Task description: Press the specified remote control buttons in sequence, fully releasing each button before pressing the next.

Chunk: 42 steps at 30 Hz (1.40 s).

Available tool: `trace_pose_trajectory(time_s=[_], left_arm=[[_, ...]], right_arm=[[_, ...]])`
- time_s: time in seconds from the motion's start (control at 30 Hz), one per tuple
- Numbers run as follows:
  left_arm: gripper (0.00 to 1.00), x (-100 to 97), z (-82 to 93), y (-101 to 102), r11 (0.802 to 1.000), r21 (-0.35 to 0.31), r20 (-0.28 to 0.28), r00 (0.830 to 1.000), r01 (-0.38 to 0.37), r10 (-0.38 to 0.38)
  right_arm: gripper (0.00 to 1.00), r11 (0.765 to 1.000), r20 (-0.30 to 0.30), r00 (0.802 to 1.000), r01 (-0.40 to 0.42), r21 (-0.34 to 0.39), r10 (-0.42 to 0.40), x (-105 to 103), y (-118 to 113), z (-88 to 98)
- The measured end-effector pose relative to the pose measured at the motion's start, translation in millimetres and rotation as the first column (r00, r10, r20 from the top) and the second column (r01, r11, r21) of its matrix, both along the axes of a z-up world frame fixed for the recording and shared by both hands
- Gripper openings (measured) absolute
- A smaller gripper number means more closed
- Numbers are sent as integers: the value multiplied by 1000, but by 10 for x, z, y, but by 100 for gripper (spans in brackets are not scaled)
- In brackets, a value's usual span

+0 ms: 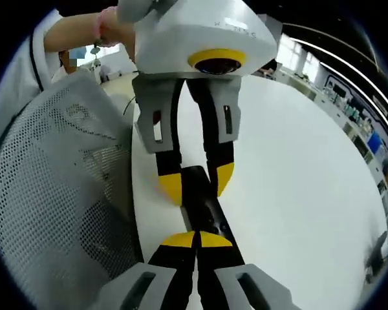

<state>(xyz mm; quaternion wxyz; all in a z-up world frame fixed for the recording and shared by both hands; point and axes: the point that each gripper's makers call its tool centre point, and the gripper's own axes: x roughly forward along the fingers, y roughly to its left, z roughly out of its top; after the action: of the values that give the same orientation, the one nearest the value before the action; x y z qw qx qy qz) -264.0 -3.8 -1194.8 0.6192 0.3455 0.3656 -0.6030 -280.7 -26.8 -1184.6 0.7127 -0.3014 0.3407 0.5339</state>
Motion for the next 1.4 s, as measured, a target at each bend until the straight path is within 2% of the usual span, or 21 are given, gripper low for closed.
trace_pose_trajectory(time_s=[0.2,0.3,0.4,0.67,0.77,0.9,0.97,1.07,1.23,1.33,1.4], left_arm=[[24,1,1,-1,1000,-3,1,1000,9,-9],[24,-2,2,-7,1000,11,6,1000,10,-10],[24,4,2,-4,1000,12,2,1000,12,-12],[24,-12,1,-18,1000,18,11,1000,10,-10],[24,-20,-1,-16,1000,25,9,1000,10,-11],[24,-36,0,-17,1000,18,9,1000,12,-13],[24,-52,2,-23,1000,13,7,1000,16,-16],[24,-65,2,-28,1000,7,5,1000,20,-20],[24,-61,2,-27,1000,-2,1,1000,13,-13],[24,-64,4,-18,1000,-18,-2,1000,13,-13],[24,-63,4,-16,999,-30,-4,1000,13,-13]], right_arm=[[0,999,-2,1000,-18,-36,18,10,10,-21],[0,999,-46,999,4,-34,-6,17,12,-23],[0,1000,-63,998,19,-23,-21,19,7,-23],[0,1000,-44,999,-1,7,1,-4,-9,-11],[0,1000,-15,1000,7,2,-7,17,-34,11],[0,999,-13,999,39,18,-39,92,-80,55],[0,999,-19,1000,23,32,-22,90,-63,75],[0,1000,-10,1000,-16,7,17,84,-49,38],[0,999,-11,999,-35,-5,35,87,-46,35],[0,997,14,998,-63,-33,63,95,-33,19],[0,989,61,991,-117,-94,123,110,-34,15]])
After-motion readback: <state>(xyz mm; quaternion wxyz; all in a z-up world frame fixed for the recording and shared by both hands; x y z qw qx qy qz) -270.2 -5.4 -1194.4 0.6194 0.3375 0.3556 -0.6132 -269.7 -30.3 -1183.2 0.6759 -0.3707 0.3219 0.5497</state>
